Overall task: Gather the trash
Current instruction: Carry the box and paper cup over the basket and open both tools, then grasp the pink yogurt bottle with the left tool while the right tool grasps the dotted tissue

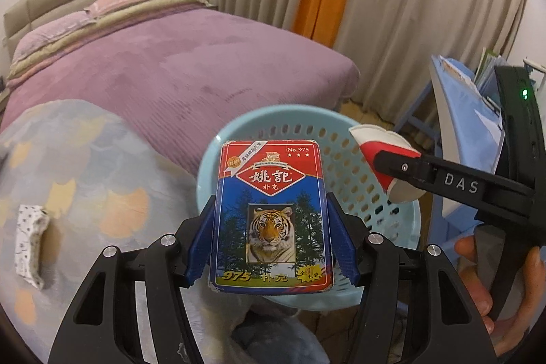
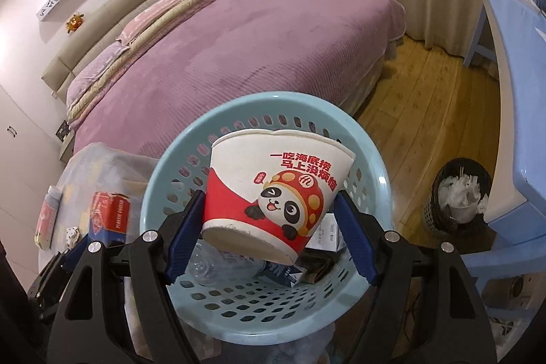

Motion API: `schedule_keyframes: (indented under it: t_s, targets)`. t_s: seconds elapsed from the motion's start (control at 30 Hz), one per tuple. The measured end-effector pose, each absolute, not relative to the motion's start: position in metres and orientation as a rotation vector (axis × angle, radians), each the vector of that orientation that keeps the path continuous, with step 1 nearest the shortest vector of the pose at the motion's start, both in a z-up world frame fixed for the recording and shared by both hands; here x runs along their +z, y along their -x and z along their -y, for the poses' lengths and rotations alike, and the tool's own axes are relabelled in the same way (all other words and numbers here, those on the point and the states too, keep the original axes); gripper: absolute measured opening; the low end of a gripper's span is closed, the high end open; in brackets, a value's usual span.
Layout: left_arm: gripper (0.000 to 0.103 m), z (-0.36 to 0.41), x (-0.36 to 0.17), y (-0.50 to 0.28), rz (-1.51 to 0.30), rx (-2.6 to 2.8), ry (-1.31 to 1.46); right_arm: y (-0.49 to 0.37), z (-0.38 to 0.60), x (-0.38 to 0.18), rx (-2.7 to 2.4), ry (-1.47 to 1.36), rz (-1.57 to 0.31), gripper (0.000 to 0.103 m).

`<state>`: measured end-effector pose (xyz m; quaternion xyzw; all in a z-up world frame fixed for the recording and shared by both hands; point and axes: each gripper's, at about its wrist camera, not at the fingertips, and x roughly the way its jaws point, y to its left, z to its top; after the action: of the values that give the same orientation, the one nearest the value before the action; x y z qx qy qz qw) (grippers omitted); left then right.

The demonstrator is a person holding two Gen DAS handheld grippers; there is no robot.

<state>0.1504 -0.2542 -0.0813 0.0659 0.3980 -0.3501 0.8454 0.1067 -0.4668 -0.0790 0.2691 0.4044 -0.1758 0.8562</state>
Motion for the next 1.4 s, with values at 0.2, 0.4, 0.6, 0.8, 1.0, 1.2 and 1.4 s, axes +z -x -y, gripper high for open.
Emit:
schedule_keyframes:
  t_s: [0.2,0.4,0.6,0.8,1.0,1.2,1.4]
  targets:
    - [0.077,0.257,-0.083,-0.144,-0.846,-0.74,-0.158,-0.103,0.471,-0.084,-0.346,-0.581,-0.852,0.073]
    - [0.077,0.25,-0.074,-0.138,-0.827,-0.742,-0.134,-0.101,0.462,-0.075,-0.331,-0.576,-0.827,0.073]
    - [0.078,0.232,-0.064,-0.135,-0.809,-0.732,-0.094,-0.098,0.451,-0.062,-0.311,-0.557,-0.801,0.073]
    - [0.078,0.209,-0.051,-0.134,-0.779,-0.71,-0.061,-0.097,0.436,-0.046,-0.275,-0.531,-0.769,0.074]
    - [0.078,0.172,-0.037,-0.137,-0.737,-0.66,-0.03,-0.101,0.404,-0.025,-0.212,-0.464,-0.73,0.074]
    - [0.078,0.114,-0.02,-0.153,-0.692,-0.556,0.001,-0.117,0.355,-0.011,-0.12,-0.386,-0.716,0.074]
    - [0.078,0.038,-0.01,-0.183,-0.67,-0.409,0.052,-0.14,0.295,-0.008,-0.047,-0.3,-0.714,0.074]
